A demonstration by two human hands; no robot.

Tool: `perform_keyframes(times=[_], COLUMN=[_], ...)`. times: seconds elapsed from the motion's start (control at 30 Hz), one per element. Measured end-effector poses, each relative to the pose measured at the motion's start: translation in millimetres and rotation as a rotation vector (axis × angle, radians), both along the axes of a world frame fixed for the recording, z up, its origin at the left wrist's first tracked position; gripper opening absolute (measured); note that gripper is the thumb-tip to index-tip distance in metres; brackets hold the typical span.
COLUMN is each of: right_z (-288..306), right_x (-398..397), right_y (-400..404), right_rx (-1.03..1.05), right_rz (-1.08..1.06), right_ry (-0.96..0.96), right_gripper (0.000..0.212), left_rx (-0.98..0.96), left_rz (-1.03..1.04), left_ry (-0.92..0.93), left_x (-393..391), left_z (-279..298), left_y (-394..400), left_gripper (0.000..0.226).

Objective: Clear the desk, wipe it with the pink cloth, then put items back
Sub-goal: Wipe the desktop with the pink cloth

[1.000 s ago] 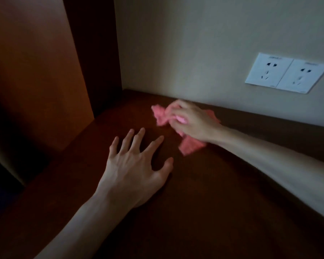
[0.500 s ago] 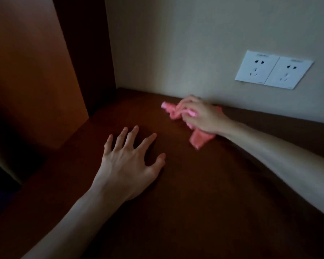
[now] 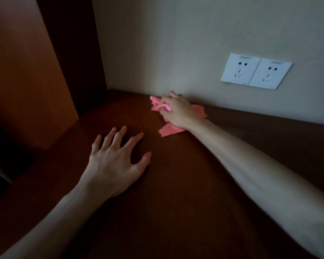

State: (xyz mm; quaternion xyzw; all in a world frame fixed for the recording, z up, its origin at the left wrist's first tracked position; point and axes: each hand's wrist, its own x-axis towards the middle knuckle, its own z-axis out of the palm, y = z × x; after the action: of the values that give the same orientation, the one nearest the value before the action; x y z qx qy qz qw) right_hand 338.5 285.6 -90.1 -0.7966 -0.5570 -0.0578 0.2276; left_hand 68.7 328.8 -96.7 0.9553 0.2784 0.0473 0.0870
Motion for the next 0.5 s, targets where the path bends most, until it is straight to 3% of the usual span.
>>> perform_keyframes(times=[0.2, 0.5], right_z=[-4.2, -6.8], right_x=[-64.2, -187.8], right_y=[-45.1, -188.1], right_rx=[0.023, 0.057], right_rz=[0.121, 0.093], right_ry=[-0.010, 0.072], right_gripper=[0.022, 0.032], left_rx=[-0.002, -0.149], left_rz=[0.044, 0.203], left_ry=[-0.032, -0.231], left_x=[1.4, -17.2], left_z=[3.9, 26.0], left_y=[-0.9, -50.0], left_gripper=[0.094, 0.056])
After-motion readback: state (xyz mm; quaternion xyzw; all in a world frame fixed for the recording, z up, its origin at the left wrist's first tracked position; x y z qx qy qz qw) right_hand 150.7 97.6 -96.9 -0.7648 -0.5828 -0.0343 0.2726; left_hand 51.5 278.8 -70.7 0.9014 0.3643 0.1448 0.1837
